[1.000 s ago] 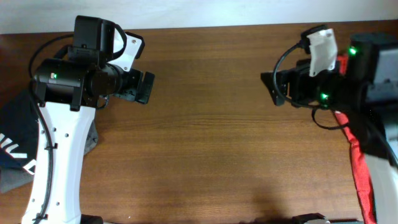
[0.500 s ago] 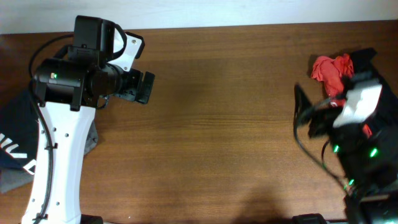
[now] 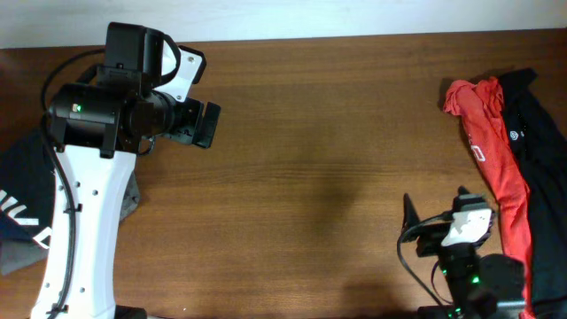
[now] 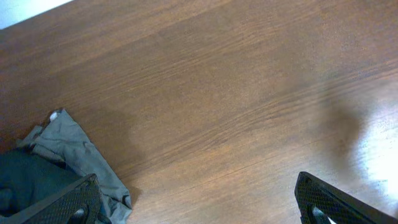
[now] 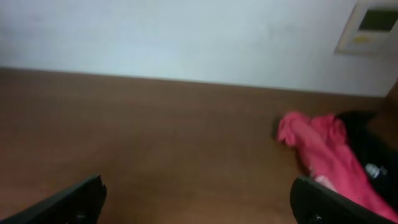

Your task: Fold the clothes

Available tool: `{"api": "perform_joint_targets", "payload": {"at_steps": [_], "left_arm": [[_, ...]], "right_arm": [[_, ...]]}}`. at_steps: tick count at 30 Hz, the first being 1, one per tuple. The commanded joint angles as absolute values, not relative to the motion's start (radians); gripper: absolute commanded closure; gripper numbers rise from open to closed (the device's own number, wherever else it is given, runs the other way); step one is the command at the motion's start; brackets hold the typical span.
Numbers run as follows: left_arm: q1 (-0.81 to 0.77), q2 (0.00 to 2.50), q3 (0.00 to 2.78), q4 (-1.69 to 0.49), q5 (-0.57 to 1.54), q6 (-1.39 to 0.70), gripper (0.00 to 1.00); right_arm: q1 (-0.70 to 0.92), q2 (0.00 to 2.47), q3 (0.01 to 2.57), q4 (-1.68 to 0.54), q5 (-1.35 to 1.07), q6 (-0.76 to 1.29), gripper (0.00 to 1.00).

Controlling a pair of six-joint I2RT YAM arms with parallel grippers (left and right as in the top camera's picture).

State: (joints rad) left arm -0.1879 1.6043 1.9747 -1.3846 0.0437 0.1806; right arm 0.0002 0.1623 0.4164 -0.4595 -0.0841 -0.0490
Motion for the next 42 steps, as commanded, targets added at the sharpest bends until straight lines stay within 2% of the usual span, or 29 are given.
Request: {"api": "perform_joint_targets", "payload": {"at_steps": [1, 5, 17, 42], "left_arm": [[-0.189, 1.609, 1.975, -1.383, 0.036, 0.196, 0.01], [-0.189, 1.609, 1.975, -1.383, 0.036, 0.197, 0.01], [-0.189, 1.609, 1.975, -1.383, 0.036, 0.197, 0.01], [-0.189, 1.609, 1.975, -1.383, 0.036, 0.197, 0.01]], "right_arm": [[-0.007, 0.088, 0.339, -0.452, -0.126, -0.044, 0.01], [-0.007, 0.008, 0.256, -0.437, -0.139, -0.044, 0.01], [-0.007, 0.003, 0.122, -0.406, -0.15, -0.044, 0.01], [-0.007, 0.006, 0.118, -0.397, -0.15, -0.045, 0.01]]}}
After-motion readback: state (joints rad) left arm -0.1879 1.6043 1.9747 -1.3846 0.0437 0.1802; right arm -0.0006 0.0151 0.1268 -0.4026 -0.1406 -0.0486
